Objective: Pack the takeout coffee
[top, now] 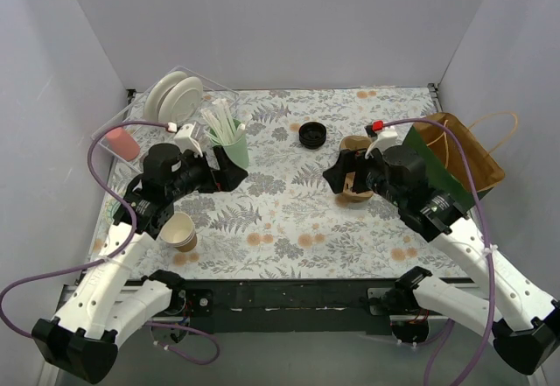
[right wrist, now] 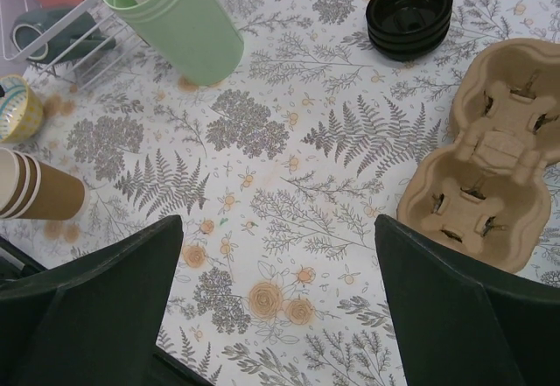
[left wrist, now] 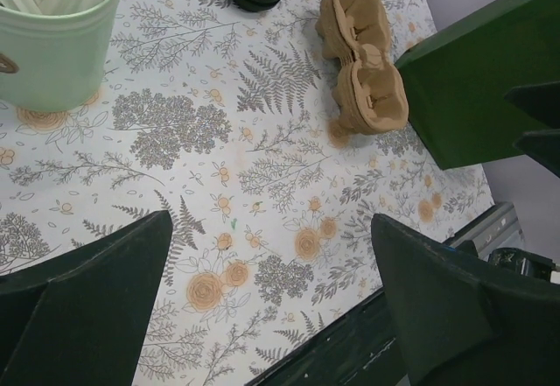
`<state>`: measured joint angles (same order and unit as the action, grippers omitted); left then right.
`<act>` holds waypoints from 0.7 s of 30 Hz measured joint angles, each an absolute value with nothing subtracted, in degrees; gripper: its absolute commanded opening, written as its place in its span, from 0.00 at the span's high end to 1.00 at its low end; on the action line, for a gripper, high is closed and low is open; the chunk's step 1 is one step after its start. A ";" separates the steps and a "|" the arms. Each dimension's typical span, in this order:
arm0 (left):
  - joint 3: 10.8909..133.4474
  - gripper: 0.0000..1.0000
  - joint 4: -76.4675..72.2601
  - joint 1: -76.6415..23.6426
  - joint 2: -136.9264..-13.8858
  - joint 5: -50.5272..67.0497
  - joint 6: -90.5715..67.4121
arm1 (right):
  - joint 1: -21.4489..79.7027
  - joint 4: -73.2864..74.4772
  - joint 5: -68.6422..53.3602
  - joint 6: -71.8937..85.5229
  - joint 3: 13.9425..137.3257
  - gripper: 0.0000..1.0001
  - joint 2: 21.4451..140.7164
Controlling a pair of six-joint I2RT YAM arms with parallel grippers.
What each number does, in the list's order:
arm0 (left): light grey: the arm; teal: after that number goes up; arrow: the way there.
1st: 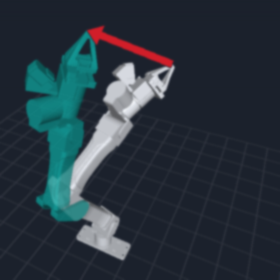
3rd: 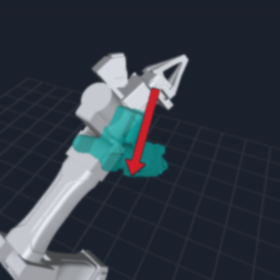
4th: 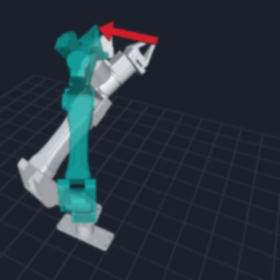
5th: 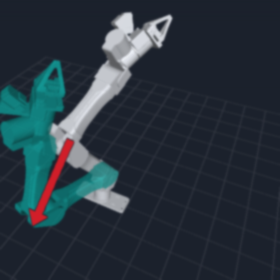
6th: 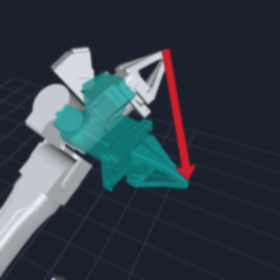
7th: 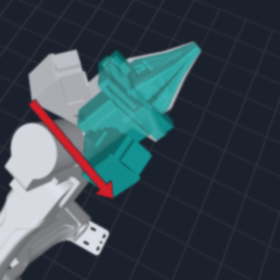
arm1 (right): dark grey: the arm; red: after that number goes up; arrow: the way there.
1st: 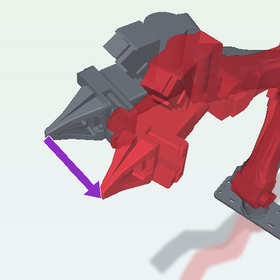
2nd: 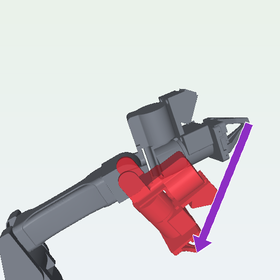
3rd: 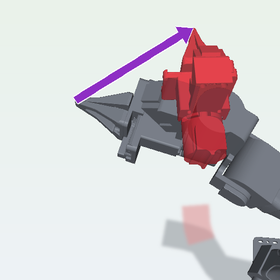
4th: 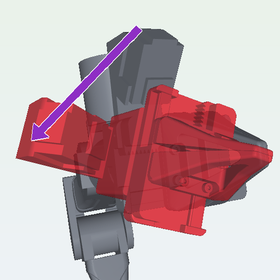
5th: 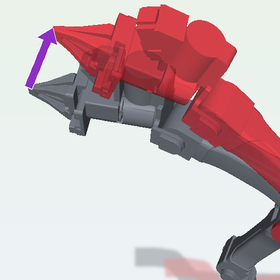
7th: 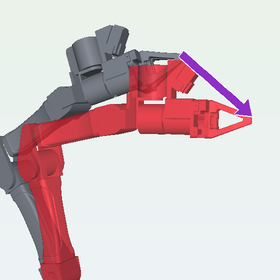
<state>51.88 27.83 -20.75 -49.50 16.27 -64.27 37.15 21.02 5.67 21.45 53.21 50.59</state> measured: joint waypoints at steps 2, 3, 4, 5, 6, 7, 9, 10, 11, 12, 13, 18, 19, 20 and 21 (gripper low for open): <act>52.60 0.02 28.80 -20.75 -49.54 15.03 -65.08 | 37.15 20.86 6.04 21.52 52.73 0.01 49.08; 53.04 0.02 29.47 -20.75 -49.65 14.09 -65.52 | 37.15 20.91 6.15 21.52 52.51 0.02 48.34; 53.36 0.02 30.02 -20.75 -49.82 13.26 -65.93 | 37.15 20.84 6.31 21.52 52.29 0.01 47.66; 53.78 0.02 30.70 -20.75 -50.13 11.73 -66.65 | 37.15 20.78 6.48 21.52 52.01 0.01 47.05; 54.24 0.02 31.57 -20.78 -50.52 9.89 -67.48 | 37.15 20.73 6.66 21.52 51.62 0.01 46.44; 54.76 0.02 32.62 -20.78 -51.05 7.84 -68.29 | 37.15 20.60 6.85 21.54 51.11 0.01 45.89; 55.83 0.03 34.81 -20.78 -52.27 3.53 -70.00 | 37.15 20.45 7.22 21.71 50.00 0.02 44.97; 56.36 0.12 36.18 -20.78 -52.93 1.30 -70.70 | 37.15 20.38 7.40 21.98 49.47 0.02 44.62; 56.84 0.16 37.56 -20.78 -53.56 -0.75 -71.44 | 37.15 20.34 7.53 22.20 48.88 0.02 44.29; 57.25 0.19 39.09 -20.78 -54.13 -2.87 -72.27 | 37.15 20.34 7.60 22.37 48.34 0.02 43.99; 57.56 0.21 40.60 -20.78 -54.59 -5.06 -73.03 | 37.15 20.18 7.64 22.55 47.70 0.02 43.66; 57.82 0.30 49.15 -20.78 -54.61 -14.22 -78.91 | 37.15 19.90 7.29 23.16 45.82 0.05 42.72; 57.80 0.31 50.57 -20.78 -54.15 -15.64 -80.36 | 37.15 19.84 7.20 23.18 45.82 0.05 42.72; 57.69 0.31 51.81 -20.78 -53.36 -17.04 -81.78 | 37.15 19.66 7.05 23.16 45.82 0.05 42.68; 57.58 0.32 53.06 -20.78 -52.31 -18.44 -83.20 | 37.15 19.49 6.94 23.11 45.82 0.05 42.61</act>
